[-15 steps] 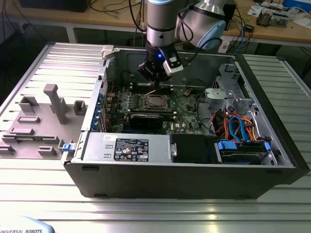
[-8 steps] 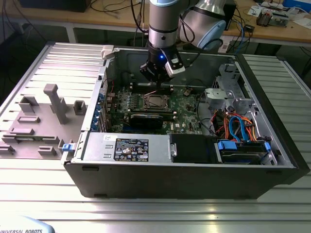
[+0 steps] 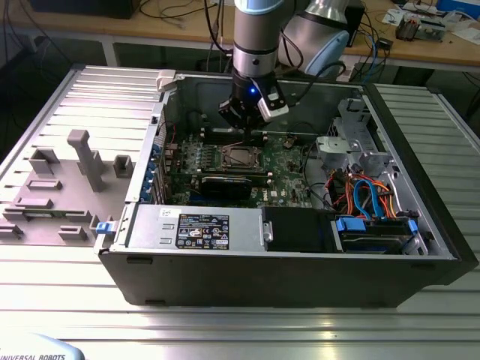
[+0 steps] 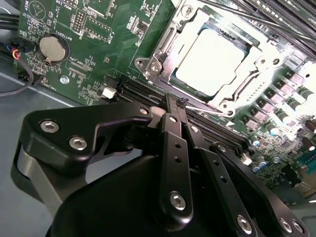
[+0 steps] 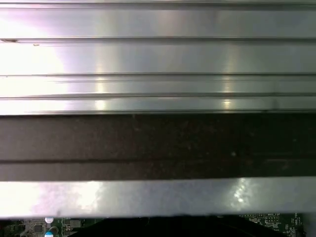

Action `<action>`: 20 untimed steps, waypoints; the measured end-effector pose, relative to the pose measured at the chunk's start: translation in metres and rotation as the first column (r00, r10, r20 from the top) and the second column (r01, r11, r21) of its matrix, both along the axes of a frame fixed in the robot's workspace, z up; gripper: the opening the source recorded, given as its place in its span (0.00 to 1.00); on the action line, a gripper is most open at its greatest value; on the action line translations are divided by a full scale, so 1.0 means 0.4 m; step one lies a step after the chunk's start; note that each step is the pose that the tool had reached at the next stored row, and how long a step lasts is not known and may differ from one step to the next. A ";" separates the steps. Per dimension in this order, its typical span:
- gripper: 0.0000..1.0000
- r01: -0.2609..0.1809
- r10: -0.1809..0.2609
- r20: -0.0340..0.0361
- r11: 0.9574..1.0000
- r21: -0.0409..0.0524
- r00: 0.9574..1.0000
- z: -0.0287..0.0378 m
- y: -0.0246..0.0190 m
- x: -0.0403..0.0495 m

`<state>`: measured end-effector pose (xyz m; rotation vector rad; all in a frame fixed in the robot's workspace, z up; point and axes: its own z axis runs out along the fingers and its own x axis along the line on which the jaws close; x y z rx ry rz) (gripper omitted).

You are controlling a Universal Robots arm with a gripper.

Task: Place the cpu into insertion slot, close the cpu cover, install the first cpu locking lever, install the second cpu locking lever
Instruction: 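Install the first cpu locking lever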

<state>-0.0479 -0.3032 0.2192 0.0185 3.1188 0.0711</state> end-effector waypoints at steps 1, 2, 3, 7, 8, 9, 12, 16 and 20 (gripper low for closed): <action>0.11 0.000 0.000 0.000 1.000 0.000 1.000 -0.002 0.000 0.001; 0.11 0.000 0.000 0.000 1.000 0.000 1.000 -0.005 0.000 0.001; 0.11 0.000 0.000 0.000 1.000 0.000 1.000 -0.008 0.000 0.001; 0.11 0.000 0.000 -0.001 1.000 0.000 1.000 -0.025 0.000 0.003; 0.11 0.000 0.000 -0.001 1.000 0.000 1.000 -0.028 0.000 0.003; 0.11 0.000 0.000 -0.001 1.000 0.000 1.000 -0.030 0.000 0.003; 0.11 0.000 0.000 -0.002 1.000 0.000 1.000 -0.034 0.000 0.005; 0.11 0.000 0.000 -0.002 1.000 0.000 1.000 -0.037 0.000 0.005; 0.11 0.000 0.000 -0.002 1.000 0.000 1.000 -0.037 0.000 0.005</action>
